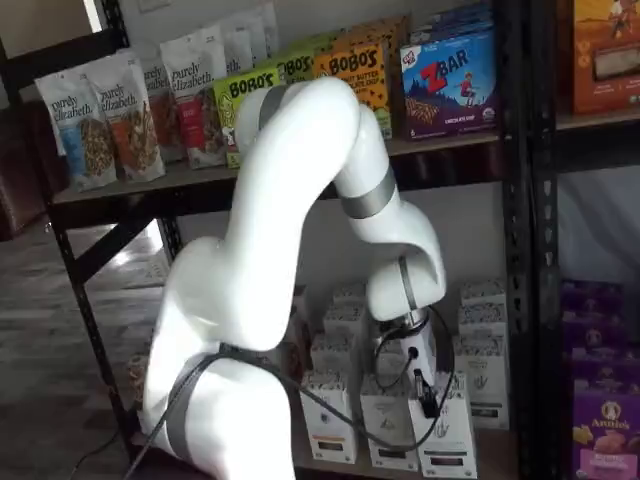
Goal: Pick up the white box with a green strip in the middle, on the bottom shelf, the sixth box from the left
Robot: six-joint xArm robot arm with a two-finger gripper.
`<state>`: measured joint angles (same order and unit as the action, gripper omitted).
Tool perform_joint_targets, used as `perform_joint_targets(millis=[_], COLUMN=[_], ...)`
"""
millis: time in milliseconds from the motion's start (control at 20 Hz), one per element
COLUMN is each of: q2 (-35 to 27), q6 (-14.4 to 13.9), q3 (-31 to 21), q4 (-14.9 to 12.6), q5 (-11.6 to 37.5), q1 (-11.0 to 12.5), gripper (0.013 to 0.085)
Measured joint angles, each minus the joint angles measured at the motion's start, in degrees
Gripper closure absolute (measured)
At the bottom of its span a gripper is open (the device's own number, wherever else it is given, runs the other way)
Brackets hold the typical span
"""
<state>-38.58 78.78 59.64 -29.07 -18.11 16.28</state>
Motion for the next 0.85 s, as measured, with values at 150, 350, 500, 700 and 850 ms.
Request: perform_joint_targets(millis=[150,350,500,700,850], q2=[4.45,10.41,14.79,20.87,25.93], q6=[-0.93,-3.28,-4.35,-3.93,-3.03], q3=[-4.39,-10.15,-14.11,-19.32,-23.2], q4=[-0.28,-2.13,-2.98,-2.47,-1.42], q5=[-0.04,0.49,0.5,0.44,-0.63], q1=[-0.69,-1.35,-1.68,-1.88,-2.16], gripper=[0.045,0.045,0.045,0.045,0.045])
